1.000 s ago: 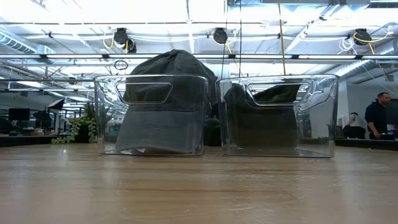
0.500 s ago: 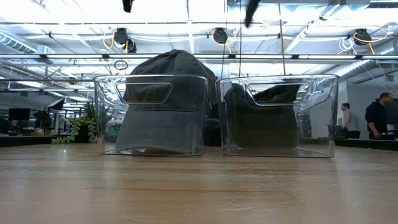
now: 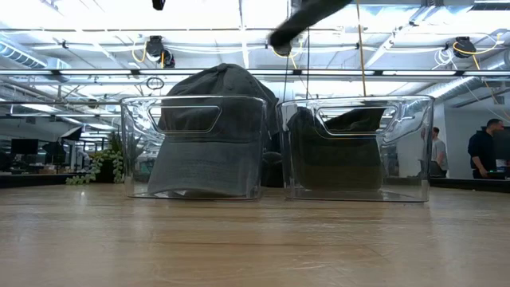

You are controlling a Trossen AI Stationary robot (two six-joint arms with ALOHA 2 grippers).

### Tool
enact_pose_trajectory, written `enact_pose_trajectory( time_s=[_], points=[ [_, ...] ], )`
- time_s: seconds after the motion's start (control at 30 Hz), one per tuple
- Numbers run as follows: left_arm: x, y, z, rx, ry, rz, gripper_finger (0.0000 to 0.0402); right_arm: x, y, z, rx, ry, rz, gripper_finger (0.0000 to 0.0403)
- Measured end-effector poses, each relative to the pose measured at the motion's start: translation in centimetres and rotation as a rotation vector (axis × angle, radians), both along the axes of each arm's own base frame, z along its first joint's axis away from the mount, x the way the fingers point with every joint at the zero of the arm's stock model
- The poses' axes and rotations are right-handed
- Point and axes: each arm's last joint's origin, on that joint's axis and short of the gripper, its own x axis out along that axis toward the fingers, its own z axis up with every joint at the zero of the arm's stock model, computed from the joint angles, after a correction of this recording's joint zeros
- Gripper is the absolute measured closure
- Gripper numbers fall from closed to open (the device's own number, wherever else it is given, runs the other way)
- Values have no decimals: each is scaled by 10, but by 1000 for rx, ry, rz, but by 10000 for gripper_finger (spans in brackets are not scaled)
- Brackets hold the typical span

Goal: Pick & Place hat
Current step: Put the left black cap into the right transparent bin

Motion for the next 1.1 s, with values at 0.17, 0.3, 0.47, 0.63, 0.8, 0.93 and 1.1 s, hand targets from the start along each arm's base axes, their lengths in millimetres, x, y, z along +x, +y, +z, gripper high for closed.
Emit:
enact_pose_trajectory(
  time_s=[0.17,0.3,0.47,0.63,0.8,0.93,1.1],
  points=[
    [0,0,0,-12,-2,-4,206,1,6,-4,-99,3,22,400],
    [0,0,0,-25,-3,-5,206,6,14,1,-242,51,22,401],
    [0,0,0,-25,-3,-5,206,14,23,7,-486,242,27,401],
    [0,0,0,-25,-3,-8,206,28,32,7,-648,415,115,401],
    [0,0,0,-28,-3,-9,206,42,38,3,-739,538,226,401],
    [0,0,0,-28,-3,-11,206,50,41,-4,-758,624,312,401],
    [0,0,0,-35,-4,-13,206,54,48,-11,-832,692,348,401]
  ],
)
